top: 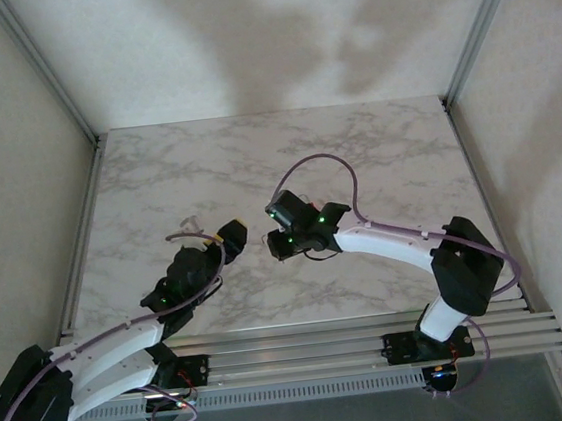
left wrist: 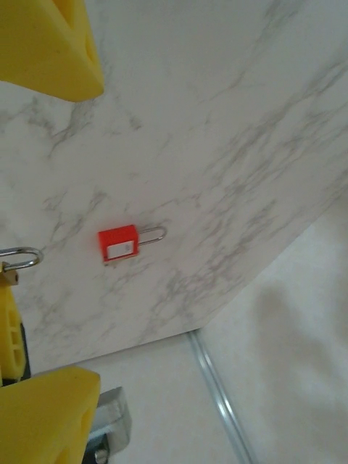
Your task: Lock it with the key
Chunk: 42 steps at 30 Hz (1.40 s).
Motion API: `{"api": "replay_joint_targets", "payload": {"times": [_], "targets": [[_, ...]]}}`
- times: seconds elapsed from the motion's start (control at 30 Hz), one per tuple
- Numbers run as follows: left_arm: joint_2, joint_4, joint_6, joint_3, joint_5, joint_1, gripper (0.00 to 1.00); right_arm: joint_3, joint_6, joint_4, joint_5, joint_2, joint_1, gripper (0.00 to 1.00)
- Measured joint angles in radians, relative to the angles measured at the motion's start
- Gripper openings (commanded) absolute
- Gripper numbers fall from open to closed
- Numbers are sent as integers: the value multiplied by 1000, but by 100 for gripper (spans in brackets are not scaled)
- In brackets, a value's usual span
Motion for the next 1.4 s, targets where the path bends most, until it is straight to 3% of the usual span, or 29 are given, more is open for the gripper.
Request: {"api": "replay_joint_targets", "payload": {"times": [0.23,0.57,1.4], "targets": [[120,82,-85,1,144,0,75,-38,-9,22,-32,-42,-1,15],[189,195,-170,2,250,-1,58,-49,-10,55,-58,-46,-1,14],[264,283,-207,2,325,-8,37,-53,-9,67,-83,-46,-2,13]]}}
